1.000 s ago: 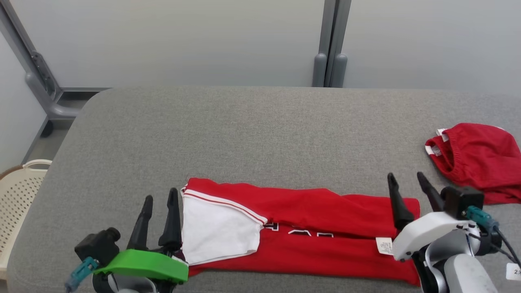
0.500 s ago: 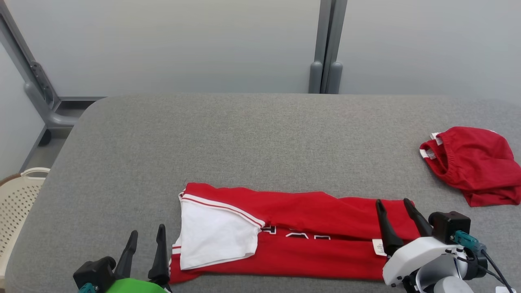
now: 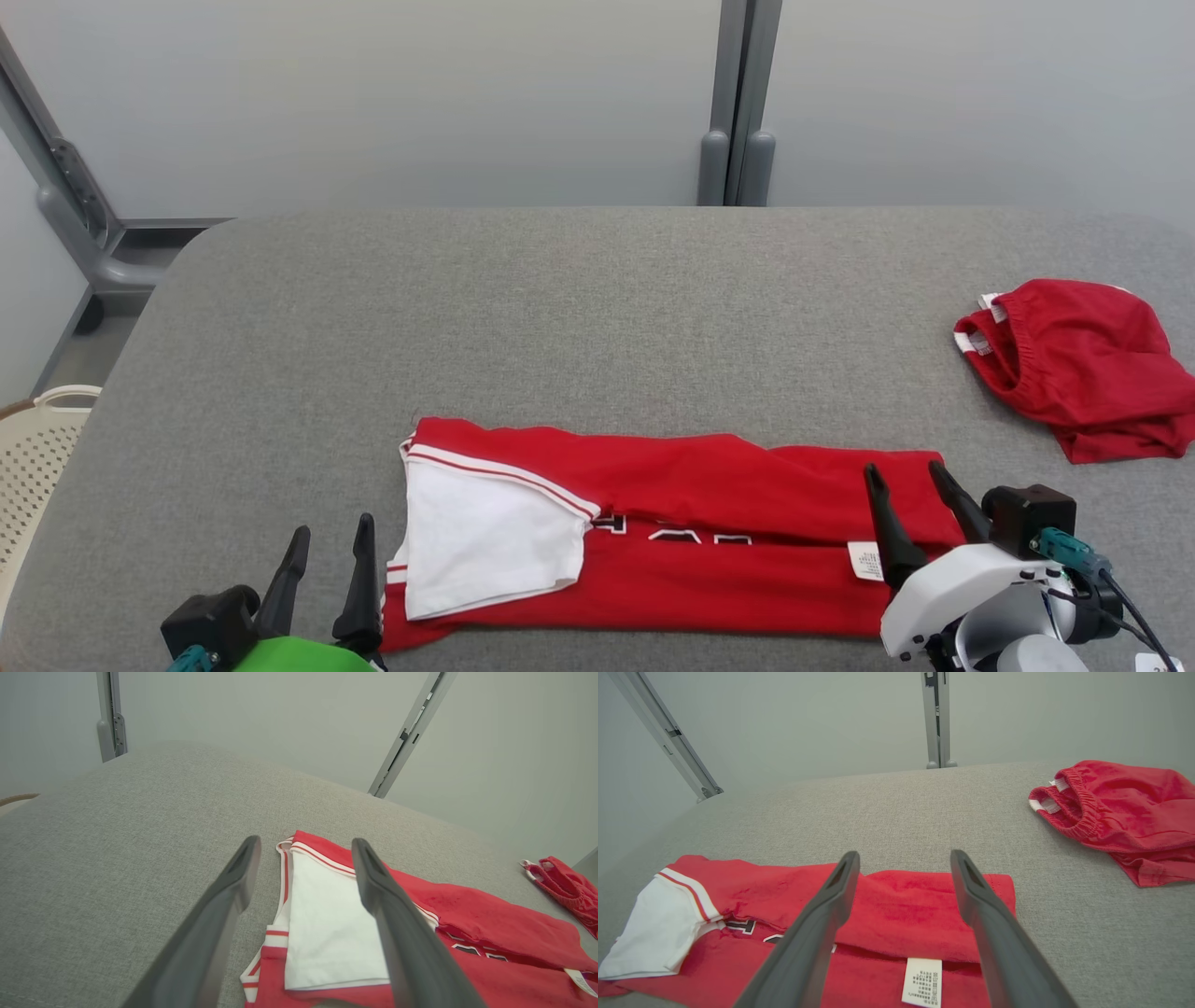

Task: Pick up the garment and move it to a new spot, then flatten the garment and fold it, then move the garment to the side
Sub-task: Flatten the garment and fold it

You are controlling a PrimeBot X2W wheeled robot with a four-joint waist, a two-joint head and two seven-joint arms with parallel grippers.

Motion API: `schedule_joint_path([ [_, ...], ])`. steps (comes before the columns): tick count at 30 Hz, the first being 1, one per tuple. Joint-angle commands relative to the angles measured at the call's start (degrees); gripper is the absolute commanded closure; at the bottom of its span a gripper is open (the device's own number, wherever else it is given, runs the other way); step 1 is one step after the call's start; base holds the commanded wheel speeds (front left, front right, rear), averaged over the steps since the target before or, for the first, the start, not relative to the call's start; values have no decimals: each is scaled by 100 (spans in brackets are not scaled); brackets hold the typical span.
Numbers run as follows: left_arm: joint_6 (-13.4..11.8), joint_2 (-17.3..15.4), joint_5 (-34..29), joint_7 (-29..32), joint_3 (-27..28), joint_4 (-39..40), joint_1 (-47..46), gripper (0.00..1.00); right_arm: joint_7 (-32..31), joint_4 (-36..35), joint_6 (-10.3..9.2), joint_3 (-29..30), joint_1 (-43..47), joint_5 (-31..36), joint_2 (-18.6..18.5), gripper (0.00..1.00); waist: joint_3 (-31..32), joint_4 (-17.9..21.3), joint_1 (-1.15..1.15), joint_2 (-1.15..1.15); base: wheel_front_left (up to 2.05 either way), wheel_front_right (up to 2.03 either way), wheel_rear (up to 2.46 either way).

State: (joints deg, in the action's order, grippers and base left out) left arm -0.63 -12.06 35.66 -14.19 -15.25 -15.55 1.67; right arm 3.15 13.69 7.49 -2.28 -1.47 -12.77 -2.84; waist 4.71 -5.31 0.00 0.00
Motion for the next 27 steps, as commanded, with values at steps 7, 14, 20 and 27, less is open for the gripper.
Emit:
schedule_joint_path([
  [7,-28,-77,-1,74,-47,41,-46,0,-47,-42,0,-6,54,109,-15,0,-40,2,0,0,0,0,0],
  [14,-22,-95,-2,65,-71,12,-82,0,-187,-138,0,42,-12,193,-15,0,-69,-11,0,0,0,0,0],
  [20,6,-100,53,71,-84,-32,-88,0,-972,-242,0,684,-31,437,-13,0,-98,-13,0,0,0,0,0],
  [27,30,-88,56,47,-113,-70,-132,0,-2220,-760,0,1148,-10,667,-14,0,-174,-31,0,0,0,0,0],
])
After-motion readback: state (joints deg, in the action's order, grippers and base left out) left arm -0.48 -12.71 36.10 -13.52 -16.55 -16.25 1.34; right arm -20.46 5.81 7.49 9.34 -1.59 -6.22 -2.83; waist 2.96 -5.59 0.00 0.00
